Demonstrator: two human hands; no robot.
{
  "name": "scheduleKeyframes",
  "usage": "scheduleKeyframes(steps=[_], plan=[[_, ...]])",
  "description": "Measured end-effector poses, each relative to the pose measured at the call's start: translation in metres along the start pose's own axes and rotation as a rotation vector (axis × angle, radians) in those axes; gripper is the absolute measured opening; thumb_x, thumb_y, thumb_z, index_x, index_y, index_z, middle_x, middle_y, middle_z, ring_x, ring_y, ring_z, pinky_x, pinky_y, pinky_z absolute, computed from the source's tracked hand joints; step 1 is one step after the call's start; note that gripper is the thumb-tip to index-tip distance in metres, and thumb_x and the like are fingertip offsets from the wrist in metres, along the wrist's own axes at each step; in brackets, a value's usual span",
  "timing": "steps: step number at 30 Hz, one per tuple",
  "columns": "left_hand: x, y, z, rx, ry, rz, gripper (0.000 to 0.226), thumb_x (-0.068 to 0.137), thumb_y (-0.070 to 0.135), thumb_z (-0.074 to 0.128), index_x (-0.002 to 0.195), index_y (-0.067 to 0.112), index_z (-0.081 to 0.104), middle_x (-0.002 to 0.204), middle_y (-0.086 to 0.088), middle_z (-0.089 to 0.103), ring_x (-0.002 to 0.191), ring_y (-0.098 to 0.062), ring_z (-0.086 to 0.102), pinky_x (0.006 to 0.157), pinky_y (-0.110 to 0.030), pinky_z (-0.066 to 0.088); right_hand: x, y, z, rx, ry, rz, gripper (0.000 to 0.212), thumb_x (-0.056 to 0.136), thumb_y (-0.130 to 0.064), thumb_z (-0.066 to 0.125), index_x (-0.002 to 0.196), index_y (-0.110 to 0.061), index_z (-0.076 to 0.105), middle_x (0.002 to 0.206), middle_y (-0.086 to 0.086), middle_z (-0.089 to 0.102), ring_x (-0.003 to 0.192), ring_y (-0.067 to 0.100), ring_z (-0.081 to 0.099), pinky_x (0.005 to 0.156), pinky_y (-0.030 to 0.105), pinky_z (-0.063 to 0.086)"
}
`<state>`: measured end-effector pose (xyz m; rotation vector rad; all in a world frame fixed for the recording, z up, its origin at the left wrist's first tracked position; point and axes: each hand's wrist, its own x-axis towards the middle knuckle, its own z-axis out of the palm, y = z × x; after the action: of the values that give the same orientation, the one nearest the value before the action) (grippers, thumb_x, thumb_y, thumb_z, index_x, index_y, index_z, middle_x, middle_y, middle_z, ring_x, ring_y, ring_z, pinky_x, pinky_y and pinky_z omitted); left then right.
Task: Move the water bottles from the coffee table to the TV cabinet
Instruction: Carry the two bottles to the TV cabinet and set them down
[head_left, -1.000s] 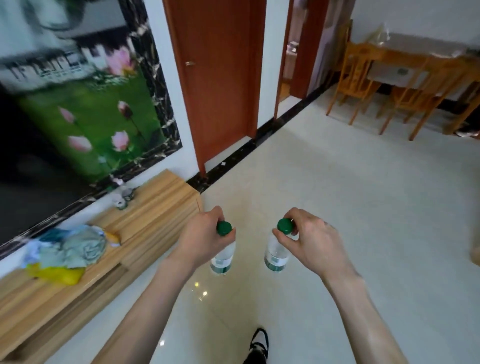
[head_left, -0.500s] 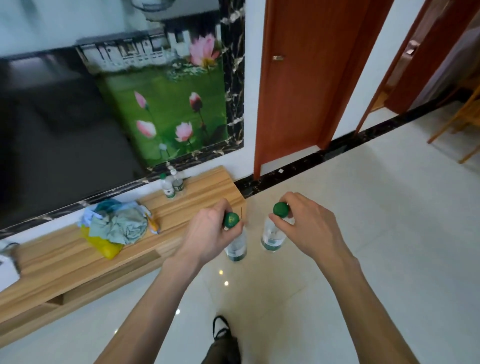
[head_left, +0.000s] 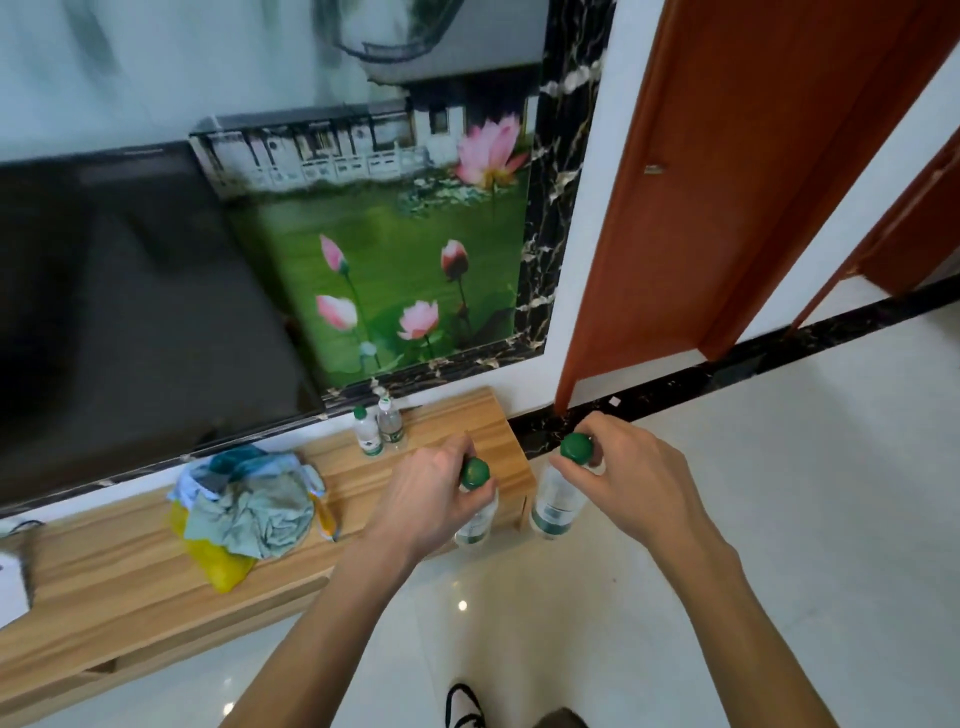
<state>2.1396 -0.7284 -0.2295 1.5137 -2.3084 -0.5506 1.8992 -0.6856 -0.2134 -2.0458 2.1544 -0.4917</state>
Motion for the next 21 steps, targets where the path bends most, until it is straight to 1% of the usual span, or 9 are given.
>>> scheduleKeyframes(steps=[4, 8, 10, 12, 14, 17, 18, 19, 21], plan=[[0.041, -0.027, -0.003, -0.011, -0.006, -0.007, 0.028, 0.095, 0.046, 0.066, 0.099, 0.023, 0.051, 0.089, 0.001, 0.067, 0.080, -0.022, 0.063, 0.069, -0.042, 0.053, 0.051, -0.011, 0.011, 0.018, -0.018, -0.041, 0.028, 0.089, -0.063, 0.061, 0.096, -0.038, 0.049, 0.083, -0.019, 0.056, 0.071, 0.006, 0.056, 0.053, 0.018, 0.041], [0.083, -0.054, 0.000, -0.009, 0.027, -0.015, 0.027, 0.098, 0.047, 0.064, 0.098, 0.025, 0.048, 0.087, 0.004, 0.064, 0.079, -0.022, 0.063, 0.068, -0.043, 0.054, 0.105, -0.015, 0.020, 0.040, -0.020, -0.069, 0.027, 0.091, -0.059, 0.060, 0.097, -0.034, 0.050, 0.088, -0.015, 0.060, 0.076, 0.009, 0.059, 0.053, 0.025, 0.042], [0.107, -0.069, 0.005, -0.013, 0.041, -0.022, 0.029, 0.097, 0.048, 0.066, 0.097, 0.026, 0.047, 0.086, 0.006, 0.060, 0.075, -0.019, 0.059, 0.062, -0.037, 0.049, 0.134, -0.013, 0.029, 0.035, -0.043, -0.089, 0.028, 0.092, -0.058, 0.059, 0.099, -0.032, 0.051, 0.089, -0.013, 0.061, 0.078, 0.011, 0.059, 0.054, 0.027, 0.037], [0.129, -0.080, 0.011, 0.000, 0.045, -0.036, 0.030, 0.096, 0.049, 0.067, 0.095, 0.027, 0.046, 0.085, 0.009, 0.055, 0.073, -0.015, 0.052, 0.056, -0.028, 0.036, 0.162, -0.011, 0.040, 0.045, -0.093, -0.096, 0.029, 0.093, -0.058, 0.059, 0.101, -0.032, 0.051, 0.090, -0.014, 0.059, 0.079, 0.011, 0.058, 0.056, 0.028, 0.036], [0.151, -0.093, 0.017, 0.013, 0.032, -0.065, 0.032, 0.095, 0.051, 0.068, 0.095, 0.026, 0.046, 0.084, 0.009, 0.053, 0.073, -0.014, 0.049, 0.057, -0.027, 0.031, 0.191, -0.009, 0.054, 0.050, -0.140, -0.110, 0.029, 0.092, -0.058, 0.060, 0.101, -0.032, 0.051, 0.090, -0.016, 0.055, 0.078, 0.010, 0.055, 0.056, 0.027, 0.032], [0.182, -0.113, 0.025, 0.029, 0.009, -0.125, 0.035, 0.093, 0.053, 0.069, 0.093, 0.027, 0.045, 0.082, 0.011, 0.049, 0.072, -0.012, 0.045, 0.055, -0.023, 0.027, 0.234, -0.005, 0.078, 0.046, -0.191, -0.139, 0.029, 0.091, -0.058, 0.062, 0.099, -0.032, 0.052, 0.092, -0.014, 0.060, 0.081, 0.011, 0.060, 0.058, 0.027, 0.031], [0.193, -0.120, 0.027, 0.029, -0.001, -0.149, 0.036, 0.092, 0.053, 0.071, 0.093, 0.027, 0.046, 0.081, 0.010, 0.050, 0.071, -0.012, 0.045, 0.055, -0.022, 0.027, 0.248, -0.003, 0.086, 0.052, -0.208, -0.147, 0.030, 0.090, -0.058, 0.063, 0.099, -0.032, 0.052, 0.093, -0.014, 0.062, 0.083, 0.012, 0.062, 0.058, 0.027, 0.033], [0.203, -0.127, 0.030, 0.024, -0.016, -0.178, 0.037, 0.091, 0.051, 0.072, 0.093, 0.026, 0.046, 0.082, 0.009, 0.052, 0.072, -0.014, 0.046, 0.056, -0.024, 0.031, 0.262, -0.001, 0.095, 0.062, -0.229, -0.156, 0.030, 0.089, -0.059, 0.063, 0.099, -0.032, 0.052, 0.094, -0.014, 0.062, 0.083, 0.012, 0.062, 0.059, 0.028, 0.035], [0.220, -0.141, 0.037, 0.024, -0.052, -0.256, 0.036, 0.090, 0.048, 0.074, 0.096, 0.023, 0.049, 0.086, 0.004, 0.059, 0.075, -0.018, 0.053, 0.062, -0.033, 0.043, 0.290, 0.004, 0.115, 0.077, -0.281, -0.172, 0.030, 0.089, -0.060, 0.062, 0.098, -0.035, 0.049, 0.093, -0.015, 0.060, 0.083, 0.011, 0.061, 0.059, 0.029, 0.037]])
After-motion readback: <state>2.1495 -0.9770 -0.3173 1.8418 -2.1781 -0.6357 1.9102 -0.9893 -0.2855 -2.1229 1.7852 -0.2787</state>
